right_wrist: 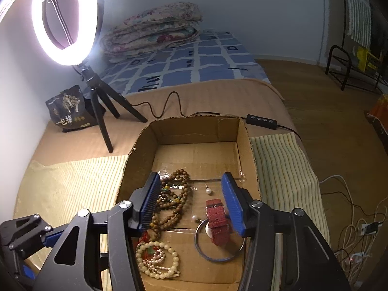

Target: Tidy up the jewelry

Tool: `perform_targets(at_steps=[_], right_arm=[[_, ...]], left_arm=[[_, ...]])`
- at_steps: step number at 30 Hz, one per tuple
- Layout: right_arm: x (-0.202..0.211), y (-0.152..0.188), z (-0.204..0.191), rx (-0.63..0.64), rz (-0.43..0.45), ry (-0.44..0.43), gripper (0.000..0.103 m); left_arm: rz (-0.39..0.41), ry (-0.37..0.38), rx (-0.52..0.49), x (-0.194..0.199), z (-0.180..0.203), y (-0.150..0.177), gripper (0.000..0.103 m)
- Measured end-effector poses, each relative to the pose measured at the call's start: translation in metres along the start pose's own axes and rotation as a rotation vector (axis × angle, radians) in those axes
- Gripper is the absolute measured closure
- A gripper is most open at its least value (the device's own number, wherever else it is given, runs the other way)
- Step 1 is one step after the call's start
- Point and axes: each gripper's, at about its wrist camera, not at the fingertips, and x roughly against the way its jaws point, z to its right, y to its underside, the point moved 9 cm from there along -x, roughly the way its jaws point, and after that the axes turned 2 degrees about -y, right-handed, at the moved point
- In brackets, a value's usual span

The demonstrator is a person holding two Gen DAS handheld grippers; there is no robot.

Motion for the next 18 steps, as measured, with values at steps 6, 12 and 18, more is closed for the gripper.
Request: perform_targets(at_steps=[6,12,18], right_arm=[[0.009,0.0,-0.001,-0.001,0.012,0.0,0.049],[0.023,0.002,-0.01,0.024,0.025,-0.001,0.049],[0.04,0.003,-0.018,0.027,0.047,-0.009,0.049]], left_arm=[[0.021,-0.016,-0.018,0.011,0.004,-0.001,0.07],[0.043,-0.025,-0.02,0.025,0.006,0.0,0.07],[0.065,-0.037,-0.026,0.044,0.006,0.002,0.07]])
